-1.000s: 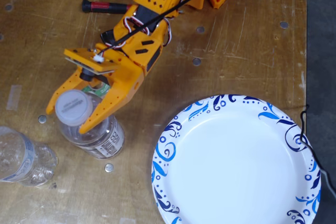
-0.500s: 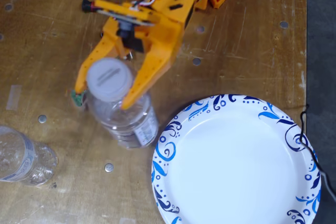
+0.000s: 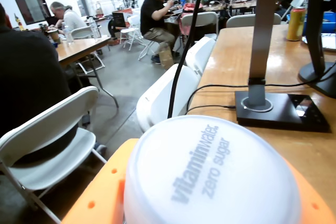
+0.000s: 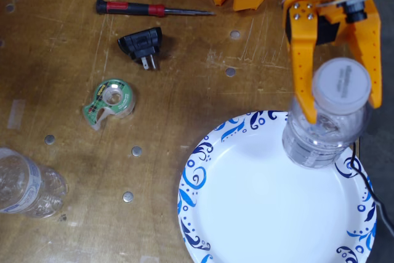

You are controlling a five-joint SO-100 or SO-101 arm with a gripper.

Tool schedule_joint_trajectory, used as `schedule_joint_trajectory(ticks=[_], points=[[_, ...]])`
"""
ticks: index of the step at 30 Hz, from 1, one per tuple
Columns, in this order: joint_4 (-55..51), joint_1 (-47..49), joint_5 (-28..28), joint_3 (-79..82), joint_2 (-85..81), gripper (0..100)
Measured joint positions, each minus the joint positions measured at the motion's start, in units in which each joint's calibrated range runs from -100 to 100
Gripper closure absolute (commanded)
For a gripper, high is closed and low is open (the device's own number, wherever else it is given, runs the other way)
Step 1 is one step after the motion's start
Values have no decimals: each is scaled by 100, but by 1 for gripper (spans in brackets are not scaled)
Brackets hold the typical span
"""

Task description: Move the bottles to the plate

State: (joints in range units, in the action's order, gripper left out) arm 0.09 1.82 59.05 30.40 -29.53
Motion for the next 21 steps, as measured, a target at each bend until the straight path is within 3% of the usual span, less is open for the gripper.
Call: schedule_joint_trajectory(ticks=[9, 21], points=[[2366, 36, -16, 629, 1250, 87], [2681, 27, -255, 1169, 1569, 88]])
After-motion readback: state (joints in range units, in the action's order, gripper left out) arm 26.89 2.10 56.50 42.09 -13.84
